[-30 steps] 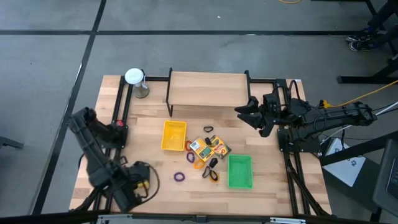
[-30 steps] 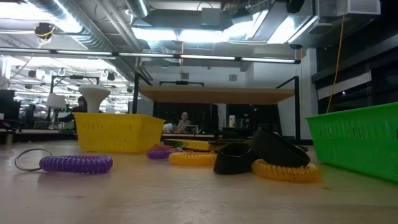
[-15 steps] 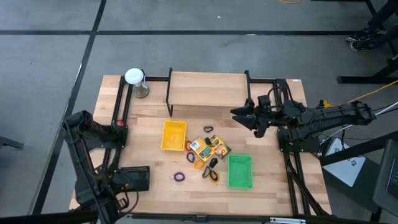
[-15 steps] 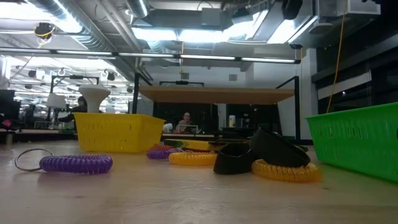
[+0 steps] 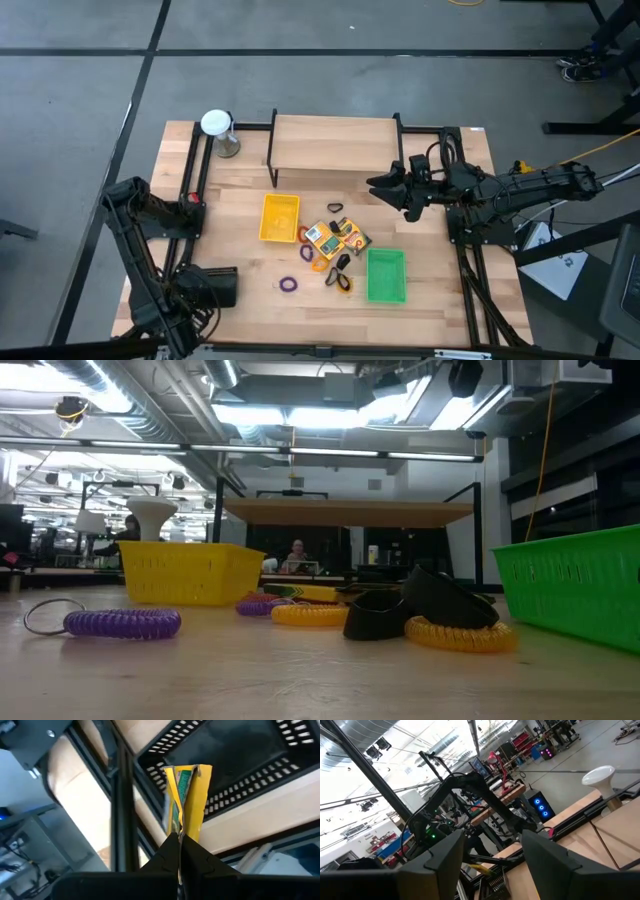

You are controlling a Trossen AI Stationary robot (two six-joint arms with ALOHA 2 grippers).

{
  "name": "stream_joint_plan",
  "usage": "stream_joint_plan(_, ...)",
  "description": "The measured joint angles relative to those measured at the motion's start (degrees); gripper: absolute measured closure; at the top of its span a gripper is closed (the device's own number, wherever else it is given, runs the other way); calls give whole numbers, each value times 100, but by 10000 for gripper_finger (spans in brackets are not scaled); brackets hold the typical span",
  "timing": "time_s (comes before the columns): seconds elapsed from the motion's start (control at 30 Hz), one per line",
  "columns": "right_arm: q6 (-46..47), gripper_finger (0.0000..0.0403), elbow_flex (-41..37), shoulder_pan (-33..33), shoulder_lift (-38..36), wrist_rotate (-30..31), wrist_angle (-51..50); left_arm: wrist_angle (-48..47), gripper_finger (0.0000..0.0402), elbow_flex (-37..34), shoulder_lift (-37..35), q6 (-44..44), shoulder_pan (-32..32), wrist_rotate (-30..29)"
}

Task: Pick & Place Office Desk Supplies
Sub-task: Put the yellow crayon box into the black bin

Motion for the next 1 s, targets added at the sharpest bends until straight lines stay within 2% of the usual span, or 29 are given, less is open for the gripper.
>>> stream_joint_plan(0.37, 0, 197, 0, 2, 0, 0, -3, 98, 399, 0, -49, 12, 389, -8)
stream_joint_plan(0.63, -2, 197, 0, 2, 0, -8, -7, -54, 399, 7, -332, 131, 729, -420)
stream_joint_plan(0.77, -25, 197, 0, 2, 0, -50, -11, -124, 400, -63, -406, 193, 763, -448)
stream_joint_plan(1.0, -134, 197, 0, 2, -2, -50, -14, 192, 400, -374, -413, -220, 753, -430)
